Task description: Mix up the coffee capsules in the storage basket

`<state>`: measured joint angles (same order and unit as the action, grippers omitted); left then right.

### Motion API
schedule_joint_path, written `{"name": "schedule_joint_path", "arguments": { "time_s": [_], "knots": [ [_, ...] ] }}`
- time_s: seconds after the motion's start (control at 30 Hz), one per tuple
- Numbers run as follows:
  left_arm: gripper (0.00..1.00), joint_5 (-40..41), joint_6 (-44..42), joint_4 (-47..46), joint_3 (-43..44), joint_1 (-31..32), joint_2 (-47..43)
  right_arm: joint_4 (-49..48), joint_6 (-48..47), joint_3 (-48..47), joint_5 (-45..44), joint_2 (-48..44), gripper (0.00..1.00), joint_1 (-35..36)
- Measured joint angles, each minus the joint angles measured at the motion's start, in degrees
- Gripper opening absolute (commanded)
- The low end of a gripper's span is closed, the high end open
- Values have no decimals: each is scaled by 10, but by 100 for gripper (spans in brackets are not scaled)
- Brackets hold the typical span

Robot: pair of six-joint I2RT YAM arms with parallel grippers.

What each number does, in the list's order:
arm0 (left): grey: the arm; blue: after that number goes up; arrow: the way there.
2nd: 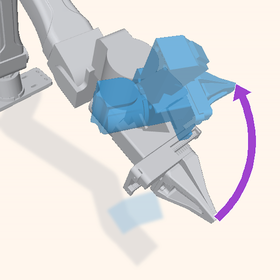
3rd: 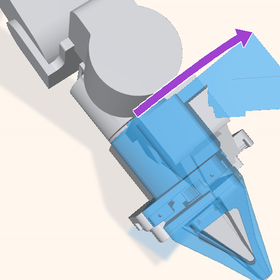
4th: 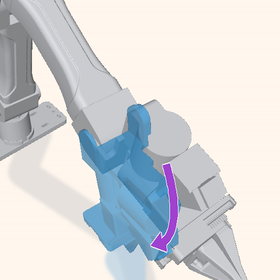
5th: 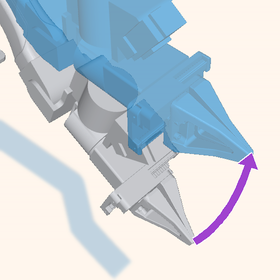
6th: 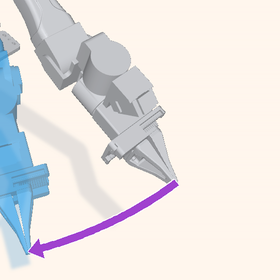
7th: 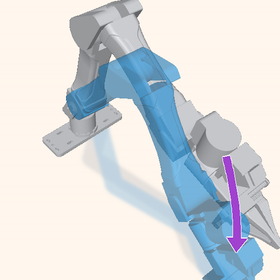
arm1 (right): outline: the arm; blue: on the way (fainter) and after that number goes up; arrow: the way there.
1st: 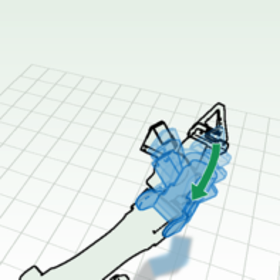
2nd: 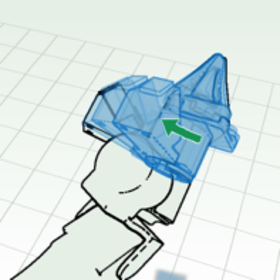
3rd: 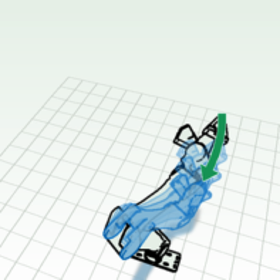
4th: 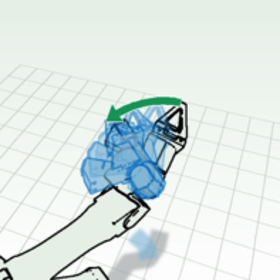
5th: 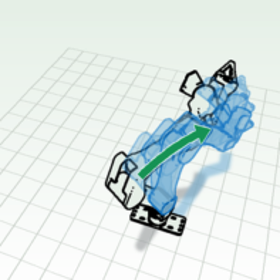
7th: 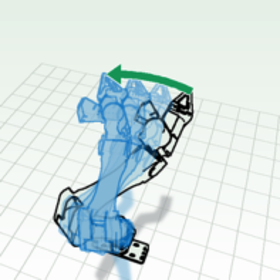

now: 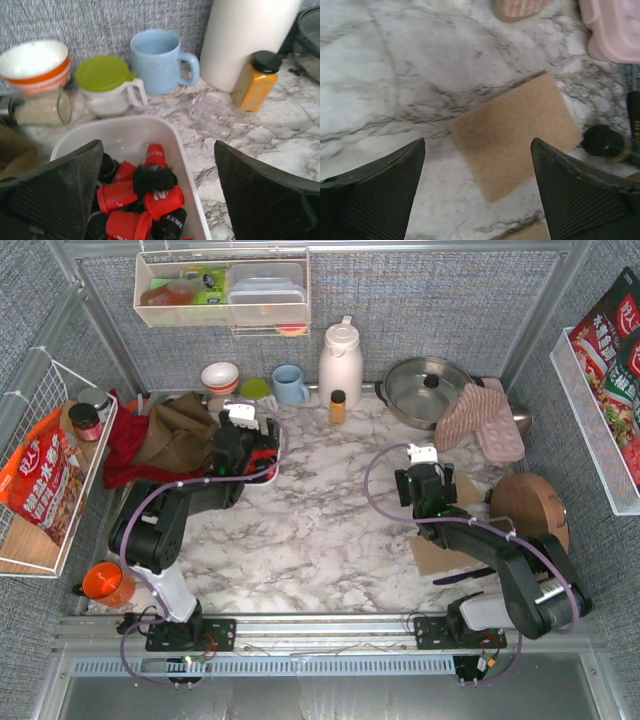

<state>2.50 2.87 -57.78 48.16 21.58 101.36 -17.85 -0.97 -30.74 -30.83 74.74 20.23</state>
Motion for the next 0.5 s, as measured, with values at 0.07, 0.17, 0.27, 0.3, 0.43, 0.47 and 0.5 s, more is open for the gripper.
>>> {"name": "schedule_joint_path", "arguments": {
  "time_s": [0.07, 0.17, 0.27, 0.3, 0.43, 0.47, 0.5],
  "knots": [
    [99, 12, 18, 37, 14, -4, 7, -27, -14, 4, -18, 32, 92, -17],
    [99, 26, 25, 74, 18, -7, 3, -79, -17, 4, -16, 69, 99, -44],
    [99, 49, 28, 93, 0, -7, -26, -88, -8, 6, -14, 84, 99, -76],
    [99, 58, 28, 94, -10, -7, -39, -99, -8, 10, -3, 82, 99, -80],
    [99, 110, 15, 70, -86, -8, -118, -211, -10, 77, 46, 93, 99, -99],
    [99, 122, 9, 61, -107, -8, -138, -234, -8, 99, 60, 103, 99, -113],
    [99, 135, 1, 55, -125, -8, -156, -256, 8, 120, 77, 108, 99, -132]
  ]
}}
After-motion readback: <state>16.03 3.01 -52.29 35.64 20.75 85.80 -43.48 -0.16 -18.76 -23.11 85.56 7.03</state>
